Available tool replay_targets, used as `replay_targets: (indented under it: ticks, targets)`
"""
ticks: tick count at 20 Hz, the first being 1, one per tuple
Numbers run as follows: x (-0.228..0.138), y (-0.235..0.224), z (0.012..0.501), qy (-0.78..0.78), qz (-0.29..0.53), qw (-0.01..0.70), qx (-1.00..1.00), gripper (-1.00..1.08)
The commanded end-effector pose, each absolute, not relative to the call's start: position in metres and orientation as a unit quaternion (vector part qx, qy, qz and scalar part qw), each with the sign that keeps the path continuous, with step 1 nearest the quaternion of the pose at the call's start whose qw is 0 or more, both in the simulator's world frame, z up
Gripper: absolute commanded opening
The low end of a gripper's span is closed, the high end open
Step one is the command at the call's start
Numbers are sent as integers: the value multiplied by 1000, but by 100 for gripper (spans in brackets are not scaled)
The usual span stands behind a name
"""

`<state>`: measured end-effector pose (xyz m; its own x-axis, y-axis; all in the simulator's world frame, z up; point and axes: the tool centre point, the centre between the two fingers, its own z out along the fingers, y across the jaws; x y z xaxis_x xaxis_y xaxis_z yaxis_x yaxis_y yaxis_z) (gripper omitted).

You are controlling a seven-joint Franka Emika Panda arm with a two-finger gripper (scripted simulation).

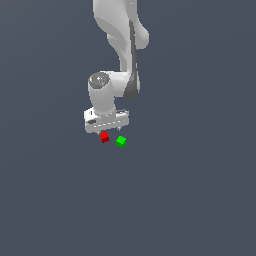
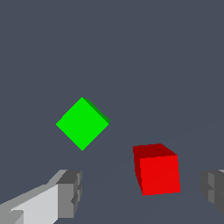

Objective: Stack the red cube on top of the green cube.

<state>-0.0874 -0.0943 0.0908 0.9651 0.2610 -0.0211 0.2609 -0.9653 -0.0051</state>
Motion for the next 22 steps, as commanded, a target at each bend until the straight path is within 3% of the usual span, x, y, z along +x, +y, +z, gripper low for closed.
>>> replay_targets:
  ticks: [1,22]
  targets:
    - [-93,-105,84,-147,7,0,-989,100]
    - [-101,-129,56,-177,0,0,-984,100]
